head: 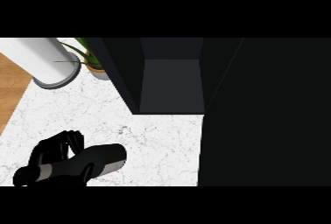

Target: Pick up the wine, place it into the cabinet and close the cabinet

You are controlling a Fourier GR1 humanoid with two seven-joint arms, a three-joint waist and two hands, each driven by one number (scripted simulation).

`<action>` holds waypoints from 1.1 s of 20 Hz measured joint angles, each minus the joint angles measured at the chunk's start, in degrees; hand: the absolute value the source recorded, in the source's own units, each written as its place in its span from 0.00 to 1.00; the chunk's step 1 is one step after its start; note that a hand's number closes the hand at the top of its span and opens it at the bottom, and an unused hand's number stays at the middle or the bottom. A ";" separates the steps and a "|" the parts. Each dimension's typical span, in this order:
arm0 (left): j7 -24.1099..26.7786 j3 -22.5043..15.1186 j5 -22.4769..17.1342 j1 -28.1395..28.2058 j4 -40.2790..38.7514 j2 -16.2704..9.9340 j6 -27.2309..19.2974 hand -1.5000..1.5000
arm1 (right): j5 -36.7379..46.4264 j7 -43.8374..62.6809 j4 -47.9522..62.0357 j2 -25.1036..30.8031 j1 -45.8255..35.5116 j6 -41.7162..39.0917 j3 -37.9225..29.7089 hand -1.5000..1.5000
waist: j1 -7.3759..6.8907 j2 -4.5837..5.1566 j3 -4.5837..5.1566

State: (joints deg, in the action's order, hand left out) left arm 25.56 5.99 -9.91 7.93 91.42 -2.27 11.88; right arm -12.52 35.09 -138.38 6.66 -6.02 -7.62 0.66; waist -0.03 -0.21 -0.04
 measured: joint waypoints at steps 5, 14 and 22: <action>-8.42 -4.77 0.79 -0.02 8.58 1.36 -3.65 1.00 | -0.05 1.93 -0.30 0.02 -1.45 1.01 0.25 0.00 | 0.13 0.00 0.01; -20.56 -15.77 2.86 -4.81 16.72 2.15 -13.43 1.00 | -0.39 0.45 -0.13 0.23 0.03 -0.52 -1.66 0.00 | 0.42 0.07 0.01; -28.36 -25.79 3.54 -15.79 17.30 2.23 -27.66 1.00 | -0.45 -1.18 0.18 -0.49 1.18 -1.53 -1.09 0.00 | 0.65 0.11 0.00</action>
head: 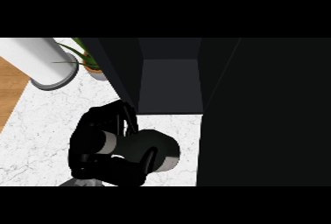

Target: Pick up the wine, place it into the cabinet and close the cabinet

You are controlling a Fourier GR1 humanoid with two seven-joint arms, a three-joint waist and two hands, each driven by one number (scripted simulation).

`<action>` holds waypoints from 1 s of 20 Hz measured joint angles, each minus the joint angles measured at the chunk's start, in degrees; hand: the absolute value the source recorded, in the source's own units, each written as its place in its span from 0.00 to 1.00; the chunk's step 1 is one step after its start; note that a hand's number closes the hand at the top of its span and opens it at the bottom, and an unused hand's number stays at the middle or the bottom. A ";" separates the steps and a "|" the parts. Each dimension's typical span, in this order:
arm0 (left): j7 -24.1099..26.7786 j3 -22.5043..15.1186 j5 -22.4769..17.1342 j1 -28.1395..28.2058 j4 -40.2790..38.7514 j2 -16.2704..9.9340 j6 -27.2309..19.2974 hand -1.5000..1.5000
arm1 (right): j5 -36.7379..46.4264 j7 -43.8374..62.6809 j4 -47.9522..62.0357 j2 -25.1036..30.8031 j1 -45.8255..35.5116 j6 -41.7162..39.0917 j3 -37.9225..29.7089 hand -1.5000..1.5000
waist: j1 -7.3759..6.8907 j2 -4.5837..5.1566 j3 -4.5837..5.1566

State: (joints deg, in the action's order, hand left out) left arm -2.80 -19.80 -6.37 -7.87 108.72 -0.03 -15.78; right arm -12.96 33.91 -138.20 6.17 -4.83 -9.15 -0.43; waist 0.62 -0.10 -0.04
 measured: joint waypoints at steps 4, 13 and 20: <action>-1.68 -5.88 0.89 -4.55 -1.40 0.01 -8.36 1.00 | -0.60 -0.43 0.15 0.52 0.74 -1.28 -2.08 0.00 | 0.08 0.00 0.00; -5.40 -8.93 2.31 -16.52 -8.06 0.02 -20.02 1.00 | -1.30 -0.24 0.02 0.13 1.22 -1.80 -2.41 0.00 | 0.24 0.01 0.01; -5.60 -9.20 2.55 -23.44 -14.66 0.00 -24.27 1.00 | -1.56 1.40 -0.05 0.53 -0.08 -1.28 -2.11 0.00 | 0.20 0.01 0.03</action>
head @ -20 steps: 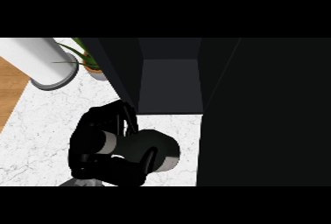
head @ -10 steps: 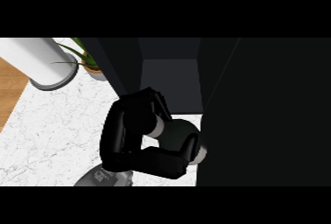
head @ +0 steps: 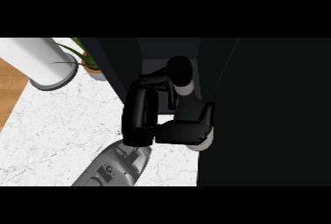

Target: Pick up the wine, place it into the cabinet and close the cabinet

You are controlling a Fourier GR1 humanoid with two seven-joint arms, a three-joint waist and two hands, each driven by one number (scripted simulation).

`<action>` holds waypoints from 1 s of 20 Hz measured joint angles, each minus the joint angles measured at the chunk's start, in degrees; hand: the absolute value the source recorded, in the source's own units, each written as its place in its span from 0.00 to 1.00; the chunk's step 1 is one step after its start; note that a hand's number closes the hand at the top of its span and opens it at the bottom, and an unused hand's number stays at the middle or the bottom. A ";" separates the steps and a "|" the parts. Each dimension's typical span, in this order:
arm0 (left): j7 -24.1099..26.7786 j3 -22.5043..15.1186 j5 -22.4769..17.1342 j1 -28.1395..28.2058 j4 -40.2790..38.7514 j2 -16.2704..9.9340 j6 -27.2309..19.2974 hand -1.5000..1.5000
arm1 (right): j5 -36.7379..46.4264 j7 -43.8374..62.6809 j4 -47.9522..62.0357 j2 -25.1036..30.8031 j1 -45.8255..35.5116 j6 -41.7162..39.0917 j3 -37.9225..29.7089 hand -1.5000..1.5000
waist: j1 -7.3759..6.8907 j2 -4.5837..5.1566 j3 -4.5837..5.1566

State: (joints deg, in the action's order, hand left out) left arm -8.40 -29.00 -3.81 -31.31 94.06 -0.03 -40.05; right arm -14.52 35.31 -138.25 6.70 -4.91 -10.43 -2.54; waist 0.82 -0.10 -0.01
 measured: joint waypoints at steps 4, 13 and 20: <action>3.09 -0.52 -1.68 -0.72 -2.92 0.00 -1.61 1.00 | -0.17 0.43 -0.02 0.39 -0.92 0.12 -0.33 0.00 | 0.10 0.04 0.01; 13.99 -0.48 -11.10 0.98 -8.93 0.01 -2.74 1.00 | -0.18 -1.02 0.13 -0.08 0.29 -0.37 0.23 0.00 | 0.17 0.11 0.03; 19.59 -1.20 -12.11 2.60 -14.62 -0.16 -2.40 1.00 | -0.57 -1.35 0.30 0.51 0.25 -0.90 -1.35 0.00 | -0.01 0.06 0.01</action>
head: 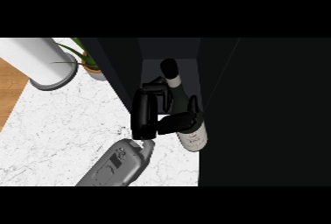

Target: Pick up the wine, place it into the cabinet and close the cabinet

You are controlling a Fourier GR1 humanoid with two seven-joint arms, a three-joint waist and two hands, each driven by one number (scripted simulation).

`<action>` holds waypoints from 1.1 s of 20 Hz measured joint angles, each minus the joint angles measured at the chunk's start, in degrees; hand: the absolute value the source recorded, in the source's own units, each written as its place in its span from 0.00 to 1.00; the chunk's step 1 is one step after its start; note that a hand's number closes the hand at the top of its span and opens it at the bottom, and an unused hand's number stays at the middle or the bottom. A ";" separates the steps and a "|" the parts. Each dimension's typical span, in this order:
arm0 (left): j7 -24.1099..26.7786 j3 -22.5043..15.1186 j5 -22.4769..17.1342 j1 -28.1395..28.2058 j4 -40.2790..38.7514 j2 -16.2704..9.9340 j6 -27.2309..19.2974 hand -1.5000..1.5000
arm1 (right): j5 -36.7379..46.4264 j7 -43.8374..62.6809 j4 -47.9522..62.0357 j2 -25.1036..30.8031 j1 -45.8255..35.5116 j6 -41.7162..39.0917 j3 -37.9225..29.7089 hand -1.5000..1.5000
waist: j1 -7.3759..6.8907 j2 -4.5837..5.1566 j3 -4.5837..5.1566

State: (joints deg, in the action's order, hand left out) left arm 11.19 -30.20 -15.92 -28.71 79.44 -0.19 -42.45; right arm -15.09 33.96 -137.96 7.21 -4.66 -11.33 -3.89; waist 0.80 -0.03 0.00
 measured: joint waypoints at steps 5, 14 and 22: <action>3.99 0.66 0.35 -1.03 -5.91 0.12 0.33 1.00 | -0.05 0.30 0.18 -0.46 -0.56 0.52 0.83 0.00 | 0.00 0.03 0.01; 9.35 3.92 -1.83 -2.46 -11.66 -0.04 1.33 1.00 | -0.31 1.50 -0.11 0.14 -1.11 1.02 0.70 0.00 | 0.09 0.03 0.02; 11.50 8.77 -3.65 -4.60 -16.65 -0.30 4.68 1.00 | -0.38 0.50 -0.02 -0.36 0.02 1.01 0.67 0.00 | -0.05 0.01 0.01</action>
State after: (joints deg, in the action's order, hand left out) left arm 22.69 -21.42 -19.57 -33.31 62.79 -0.49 -37.77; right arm -15.48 34.46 -137.98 6.84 -4.64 -10.32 -3.22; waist 0.76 -0.03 0.01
